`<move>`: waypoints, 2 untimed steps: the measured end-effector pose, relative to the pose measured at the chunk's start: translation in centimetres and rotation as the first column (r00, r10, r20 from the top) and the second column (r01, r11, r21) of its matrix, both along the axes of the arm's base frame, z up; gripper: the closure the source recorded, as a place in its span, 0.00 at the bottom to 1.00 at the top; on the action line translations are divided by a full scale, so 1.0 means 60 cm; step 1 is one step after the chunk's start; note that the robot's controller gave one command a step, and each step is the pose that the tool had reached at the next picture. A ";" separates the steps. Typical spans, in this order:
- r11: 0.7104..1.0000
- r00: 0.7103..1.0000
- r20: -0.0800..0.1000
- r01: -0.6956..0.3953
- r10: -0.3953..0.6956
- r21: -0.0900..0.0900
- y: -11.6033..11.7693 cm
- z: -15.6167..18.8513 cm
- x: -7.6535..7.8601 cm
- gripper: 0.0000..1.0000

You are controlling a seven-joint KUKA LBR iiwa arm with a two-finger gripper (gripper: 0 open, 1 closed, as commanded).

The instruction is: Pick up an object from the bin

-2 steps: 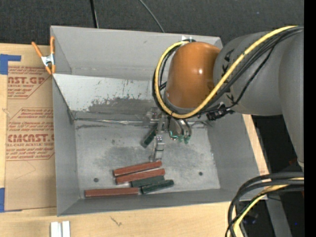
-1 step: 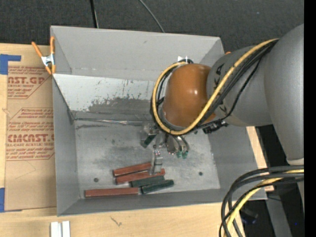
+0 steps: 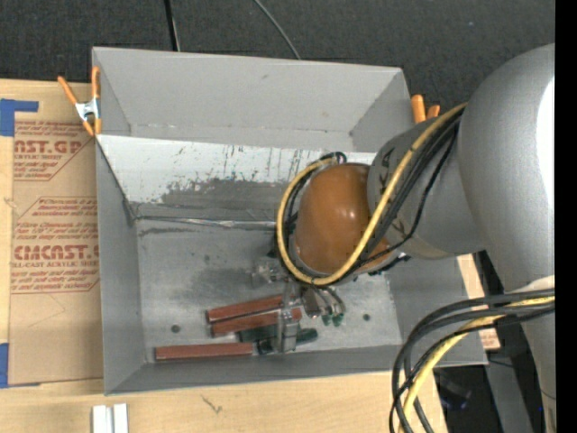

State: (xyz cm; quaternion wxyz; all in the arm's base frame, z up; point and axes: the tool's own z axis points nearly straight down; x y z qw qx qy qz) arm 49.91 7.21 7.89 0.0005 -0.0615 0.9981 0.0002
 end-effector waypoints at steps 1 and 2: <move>0.999 0.999 0.002 0.049 -0.049 0.002 0.049 -0.009 0.000 1.00; 0.999 0.999 0.002 0.049 -0.049 0.002 0.049 -0.009 0.000 1.00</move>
Offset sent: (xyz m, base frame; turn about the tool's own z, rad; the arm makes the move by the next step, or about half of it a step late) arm 0.0000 0.0000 0.0000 0.0000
